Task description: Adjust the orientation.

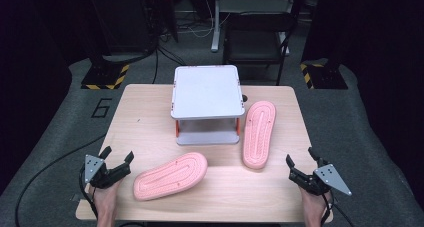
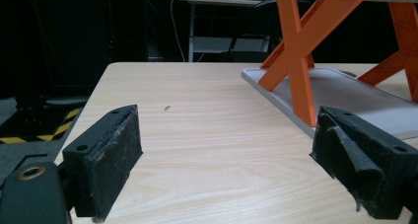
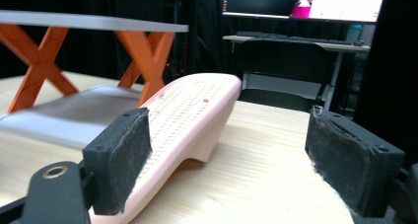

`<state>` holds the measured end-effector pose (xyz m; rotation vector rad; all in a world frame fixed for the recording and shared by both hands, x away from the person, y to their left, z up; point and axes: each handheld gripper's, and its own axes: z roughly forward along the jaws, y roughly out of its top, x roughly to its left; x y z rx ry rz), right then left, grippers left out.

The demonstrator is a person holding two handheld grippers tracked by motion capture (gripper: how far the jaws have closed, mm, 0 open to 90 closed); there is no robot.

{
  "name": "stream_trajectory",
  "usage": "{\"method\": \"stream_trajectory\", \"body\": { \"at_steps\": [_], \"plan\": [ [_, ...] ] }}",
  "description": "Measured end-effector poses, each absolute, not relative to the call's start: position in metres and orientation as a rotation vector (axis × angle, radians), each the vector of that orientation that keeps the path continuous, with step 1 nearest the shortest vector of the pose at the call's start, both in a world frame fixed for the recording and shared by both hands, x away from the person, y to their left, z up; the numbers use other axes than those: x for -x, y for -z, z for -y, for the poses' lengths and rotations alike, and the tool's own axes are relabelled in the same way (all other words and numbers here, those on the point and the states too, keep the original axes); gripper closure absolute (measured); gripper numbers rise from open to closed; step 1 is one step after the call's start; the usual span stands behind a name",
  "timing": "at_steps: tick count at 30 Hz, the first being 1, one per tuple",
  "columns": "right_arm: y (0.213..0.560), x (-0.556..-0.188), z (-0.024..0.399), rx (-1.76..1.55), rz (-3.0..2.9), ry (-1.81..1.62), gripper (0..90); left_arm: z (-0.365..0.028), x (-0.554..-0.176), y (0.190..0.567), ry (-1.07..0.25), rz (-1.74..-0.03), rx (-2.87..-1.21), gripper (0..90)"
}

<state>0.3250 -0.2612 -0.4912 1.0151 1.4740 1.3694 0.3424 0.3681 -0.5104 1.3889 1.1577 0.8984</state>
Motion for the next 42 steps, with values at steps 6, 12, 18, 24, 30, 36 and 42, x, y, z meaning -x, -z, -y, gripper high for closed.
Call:
{"method": "stream_trajectory", "body": {
  "at_steps": [6, 12, 18, 24, 30, 36, 42],
  "plan": [
    [0.493, -0.326, 0.254, -0.975, -1.525, -1.331, 17.0, -0.368, -0.341, 0.511, -0.898, -1.172, -1.380, 12.6],
    [0.496, -0.330, 0.255, -1.009, -1.543, -1.337, 17.0, -0.367, -0.341, 0.510, -0.887, -1.178, -1.382, 12.6],
    [0.492, -0.328, 0.257, -1.027, -1.510, -1.363, 17.0, -0.364, -0.336, 0.501, -0.860, -1.151, -1.370, 12.5],
    [0.491, -0.325, 0.260, -1.037, -1.492, -1.354, 17.2, -0.356, -0.330, 0.484, -0.855, -1.093, -1.405, 12.7],
    [0.493, -0.325, 0.265, -1.076, -1.473, -1.361, 17.5, -0.345, -0.323, 0.475, -0.759, -0.995, -1.495, 14.8],
    [0.493, -0.326, 0.267, -1.091, -1.461, -1.375, 17.8, -0.331, -0.319, 0.476, -0.655, -0.899, -1.598, 14.7],
    [0.492, -0.325, 0.265, -1.069, -1.472, -1.359, 18.1, -0.310, -0.319, 0.484, -0.574, -0.790, -1.718, 14.6]
  ]
}}
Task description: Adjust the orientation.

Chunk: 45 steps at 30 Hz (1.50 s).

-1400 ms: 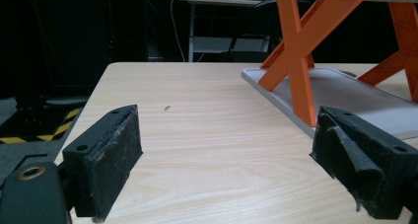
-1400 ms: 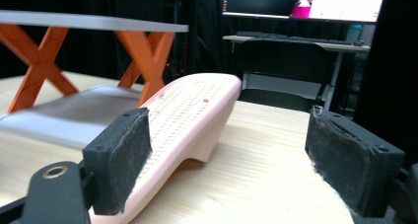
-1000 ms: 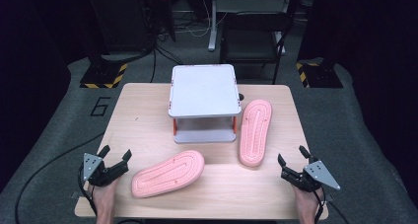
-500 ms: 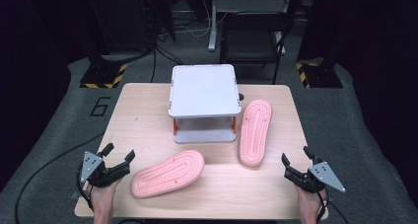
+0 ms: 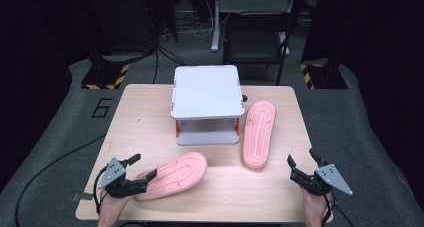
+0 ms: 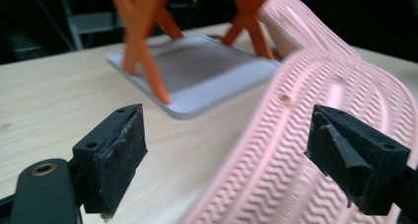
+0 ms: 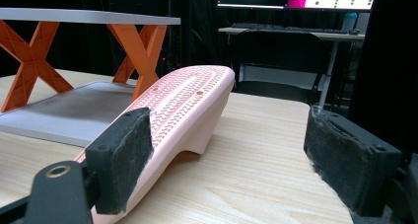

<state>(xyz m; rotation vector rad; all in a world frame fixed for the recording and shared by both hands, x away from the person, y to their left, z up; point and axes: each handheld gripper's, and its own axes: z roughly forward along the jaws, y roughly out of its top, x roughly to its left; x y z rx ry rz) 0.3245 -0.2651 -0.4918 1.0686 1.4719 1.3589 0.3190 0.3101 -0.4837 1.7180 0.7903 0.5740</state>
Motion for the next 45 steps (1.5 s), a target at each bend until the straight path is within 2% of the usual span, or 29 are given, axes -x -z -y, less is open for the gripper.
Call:
{"method": "stream_trajectory", "body": {
  "at_steps": [2, 6, 12, 23, 28, 39, 45],
  "plan": [
    [0.492, -0.325, 0.264, -1.064, -1.475, -1.356, 18.2, -0.303, -0.322, 0.489, -0.579, -0.779, -1.802, 14.7],
    [0.491, -0.325, 0.265, -1.063, -1.471, -1.354, 18.3, -0.301, -0.332, 0.496, -0.581, -0.796, -1.862, 14.7],
    [0.490, -0.323, 0.265, -1.058, -1.463, -1.352, 18.7, -0.306, -0.346, 0.496, -0.590, -0.829, -1.855, 14.6],
    [0.490, -0.323, 0.267, -1.061, -1.465, -1.344, 19.2, -0.320, -0.387, 0.504, -0.649, -1.016, -1.843, 15.0],
    [0.490, -0.323, 0.267, -1.057, -1.467, -1.342, 19.4, -0.329, -0.393, 0.500, -0.680, -1.045, -1.813, 16.2],
    [0.491, -0.324, 0.265, -1.050, -1.471, -1.342, 19.9, -0.342, -0.383, 0.476, -0.676, -0.977, -1.706, 17.8],
    [0.491, -0.324, 0.266, -1.062, -1.469, -1.350, 20.0, -0.329, -0.355, 0.463, -0.617, -0.792, -1.757, 18.2]
  ]
}}
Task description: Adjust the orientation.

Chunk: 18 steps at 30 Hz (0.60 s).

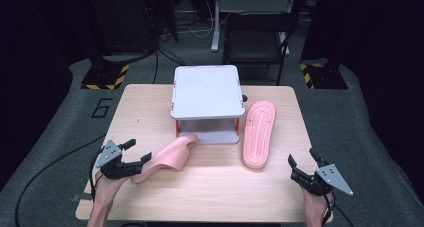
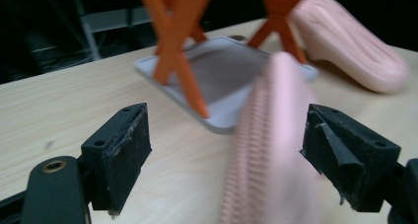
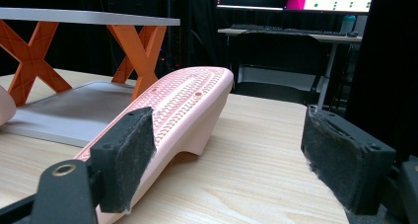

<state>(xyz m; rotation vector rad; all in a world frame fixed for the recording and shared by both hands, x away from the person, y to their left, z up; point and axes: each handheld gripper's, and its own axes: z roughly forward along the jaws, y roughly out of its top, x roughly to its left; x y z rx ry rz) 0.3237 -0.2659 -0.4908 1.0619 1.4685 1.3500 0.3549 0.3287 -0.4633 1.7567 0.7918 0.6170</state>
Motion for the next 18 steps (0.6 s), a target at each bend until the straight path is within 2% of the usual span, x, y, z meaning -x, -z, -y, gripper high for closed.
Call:
{"method": "stream_trajectory", "body": {
  "at_steps": [3, 7, 9, 10, 11, 14, 18],
  "plan": [
    [0.490, -0.323, 0.265, -1.052, -1.470, -1.348, 20.2, -0.319, -0.346, 0.471, -0.572, -0.727, -1.878, 20.3],
    [0.490, -0.323, 0.265, -1.052, -1.475, -1.346, 20.3, -0.311, -0.350, 0.486, -0.564, -0.725, -1.994, 26.6],
    [0.490, -0.323, 0.265, -1.052, -1.478, -1.342, 20.3, -0.310, -0.351, 0.488, -0.569, -0.724, -2.007, 28.4],
    [0.490, -0.323, 0.265, -1.052, -1.476, -1.343, 20.3, -0.309, -0.352, 0.489, -0.573, -0.719, -2.023, 32.0],
    [0.491, -0.323, 0.265, -1.052, -1.475, -1.341, 20.4, -0.308, -0.353, 0.490, -0.582, -0.725, -2.033, 42.6],
    [0.490, -0.323, 0.266, -1.056, -1.469, -1.342, 20.6, -0.308, -0.351, 0.489, -0.598, -0.727, -1.989, 57.2],
    [0.490, -0.323, 0.266, -1.058, -1.467, -1.343, 20.6, -0.312, -0.345, 0.487, -0.577, -0.748, -1.937, 59.9]
  ]
}}
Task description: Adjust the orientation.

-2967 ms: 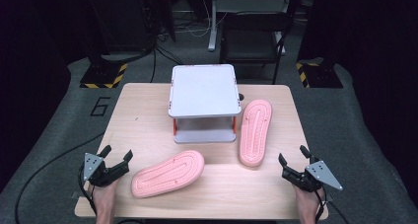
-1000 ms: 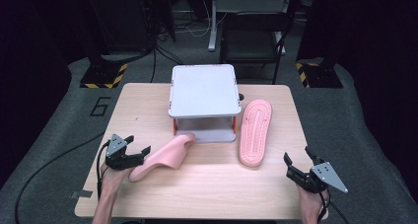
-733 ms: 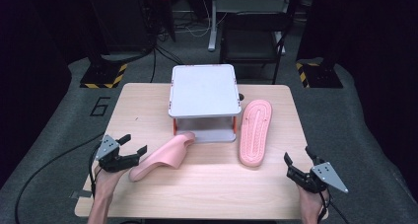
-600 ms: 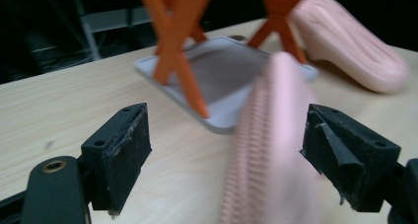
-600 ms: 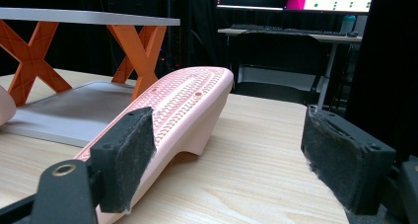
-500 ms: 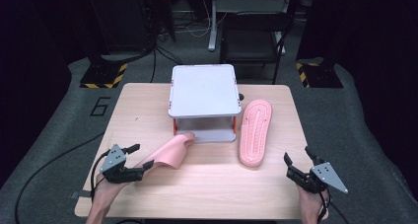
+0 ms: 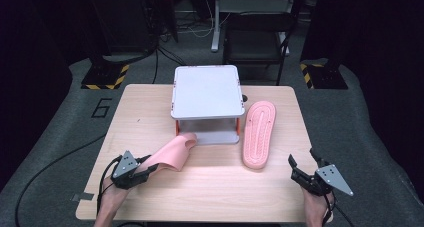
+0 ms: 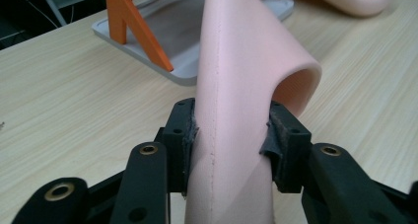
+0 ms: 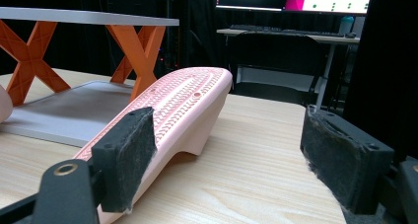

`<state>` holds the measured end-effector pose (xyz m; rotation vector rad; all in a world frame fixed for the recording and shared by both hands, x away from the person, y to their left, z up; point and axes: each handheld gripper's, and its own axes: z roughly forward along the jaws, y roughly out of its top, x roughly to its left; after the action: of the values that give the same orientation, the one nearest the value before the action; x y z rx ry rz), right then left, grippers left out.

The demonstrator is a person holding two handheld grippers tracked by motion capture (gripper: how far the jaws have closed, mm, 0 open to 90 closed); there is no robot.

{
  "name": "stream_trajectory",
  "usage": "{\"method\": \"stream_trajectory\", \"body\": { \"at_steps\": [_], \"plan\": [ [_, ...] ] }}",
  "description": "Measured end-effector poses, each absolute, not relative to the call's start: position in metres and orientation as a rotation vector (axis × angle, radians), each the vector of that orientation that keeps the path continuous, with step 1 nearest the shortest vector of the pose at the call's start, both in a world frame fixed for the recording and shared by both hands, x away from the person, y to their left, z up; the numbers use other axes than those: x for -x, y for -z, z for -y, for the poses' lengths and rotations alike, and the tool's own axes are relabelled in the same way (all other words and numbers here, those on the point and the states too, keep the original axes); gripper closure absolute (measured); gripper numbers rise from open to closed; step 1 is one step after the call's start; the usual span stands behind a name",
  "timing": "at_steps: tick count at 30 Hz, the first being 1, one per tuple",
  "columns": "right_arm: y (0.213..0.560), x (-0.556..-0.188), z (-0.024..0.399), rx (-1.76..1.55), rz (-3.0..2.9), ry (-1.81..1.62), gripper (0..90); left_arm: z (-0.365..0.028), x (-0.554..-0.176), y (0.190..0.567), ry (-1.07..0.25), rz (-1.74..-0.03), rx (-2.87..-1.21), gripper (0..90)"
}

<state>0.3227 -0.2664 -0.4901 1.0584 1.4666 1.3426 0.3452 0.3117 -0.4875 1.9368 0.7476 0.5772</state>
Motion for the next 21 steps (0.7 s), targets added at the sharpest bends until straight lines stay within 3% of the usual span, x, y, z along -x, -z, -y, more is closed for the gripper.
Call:
{"method": "stream_trajectory", "body": {
  "at_steps": [3, 11, 21],
  "plan": [
    [0.490, -0.323, 0.266, -1.055, -1.467, -1.348, 20.6, -0.322, -0.334, 0.487, -0.500, -0.855, -1.812, 60.2],
    [0.490, -0.323, 0.264, -1.048, -1.475, -1.342, 20.6, -0.356, -0.324, 0.501, -0.498, -1.082, -1.645, 57.8],
    [0.490, -0.323, 0.264, -1.051, -1.479, -1.344, 20.6, -0.366, -0.329, 0.507, -0.543, -1.119, -1.675, 51.1]
  ]
}}
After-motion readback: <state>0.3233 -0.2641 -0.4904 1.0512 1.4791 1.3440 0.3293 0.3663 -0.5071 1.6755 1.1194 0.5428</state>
